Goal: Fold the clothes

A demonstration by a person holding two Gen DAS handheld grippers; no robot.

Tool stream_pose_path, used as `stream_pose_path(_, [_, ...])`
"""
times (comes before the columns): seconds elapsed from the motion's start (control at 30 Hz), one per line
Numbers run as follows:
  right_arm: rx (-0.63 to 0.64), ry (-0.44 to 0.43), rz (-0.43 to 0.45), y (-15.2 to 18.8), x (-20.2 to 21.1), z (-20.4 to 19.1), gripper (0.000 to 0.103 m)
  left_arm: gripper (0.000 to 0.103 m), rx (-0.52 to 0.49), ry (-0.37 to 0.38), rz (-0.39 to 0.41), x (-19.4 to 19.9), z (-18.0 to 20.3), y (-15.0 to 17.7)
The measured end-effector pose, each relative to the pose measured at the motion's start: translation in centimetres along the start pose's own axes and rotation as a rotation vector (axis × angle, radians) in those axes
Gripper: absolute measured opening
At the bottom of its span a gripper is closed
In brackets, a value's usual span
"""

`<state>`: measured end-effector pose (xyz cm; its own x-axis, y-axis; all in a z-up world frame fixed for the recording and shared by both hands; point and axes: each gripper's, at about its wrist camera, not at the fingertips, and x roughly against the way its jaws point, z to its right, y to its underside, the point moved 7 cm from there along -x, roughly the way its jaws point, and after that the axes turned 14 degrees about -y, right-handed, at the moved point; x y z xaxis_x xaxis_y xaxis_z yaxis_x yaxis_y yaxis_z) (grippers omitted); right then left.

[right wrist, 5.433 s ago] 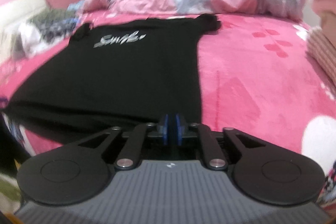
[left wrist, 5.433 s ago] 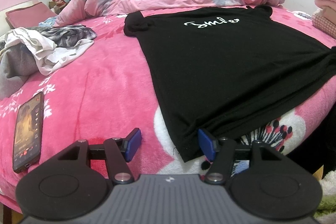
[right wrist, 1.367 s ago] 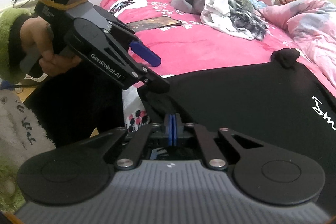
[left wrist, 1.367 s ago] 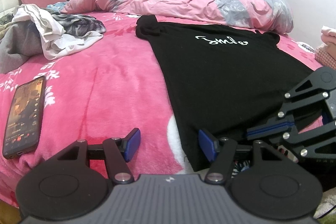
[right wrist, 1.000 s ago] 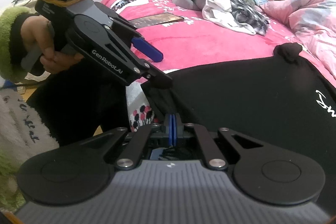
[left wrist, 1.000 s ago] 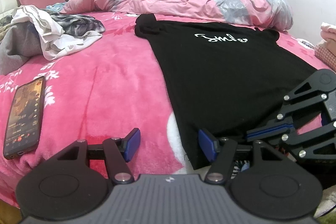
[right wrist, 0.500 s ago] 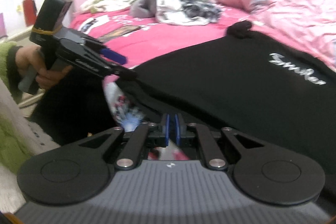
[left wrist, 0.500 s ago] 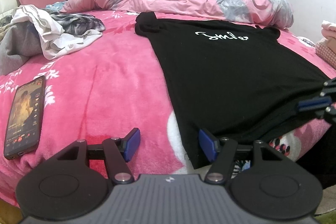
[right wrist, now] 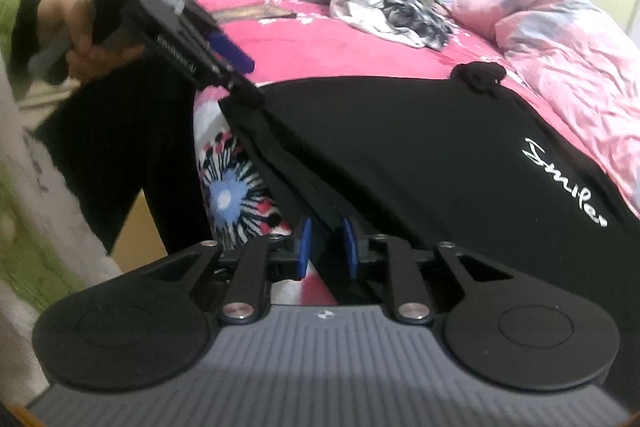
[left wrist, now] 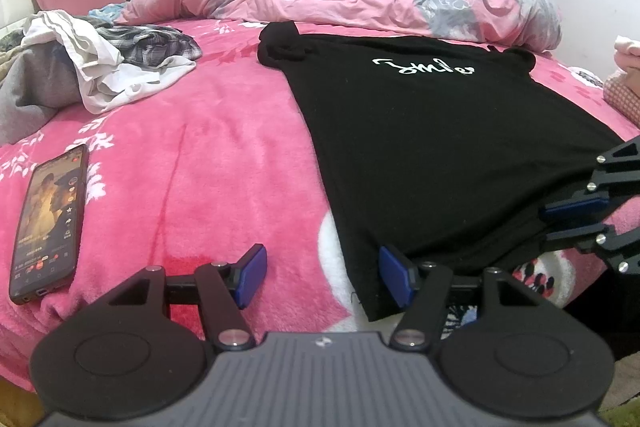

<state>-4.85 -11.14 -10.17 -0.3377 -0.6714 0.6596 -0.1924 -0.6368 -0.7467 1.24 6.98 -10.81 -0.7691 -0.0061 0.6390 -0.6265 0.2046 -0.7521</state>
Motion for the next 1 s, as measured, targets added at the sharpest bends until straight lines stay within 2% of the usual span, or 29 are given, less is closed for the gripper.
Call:
stream_pose_path(0.17, [-0.061, -0.032, 0.010, -0.1, 0.0, 0.8, 0.014, 0.064, 0.000, 0.002, 0.001, -0.1, -0.1, 0.0])
stream_pose_path(0.5, [-0.229, -0.084, 0.048, -0.2, 0.6, 2.6, 0.000, 0.064, 0.000, 0.003, 0.002, -0.1, -0.1, 0.1])
stream_pose_path(1.0, [-0.153, -0.082, 0.000, 0.0, 1.0, 1.1, 0.000, 0.064, -0.008, -0.004, 0.000, 0.3, -0.2, 0.3])
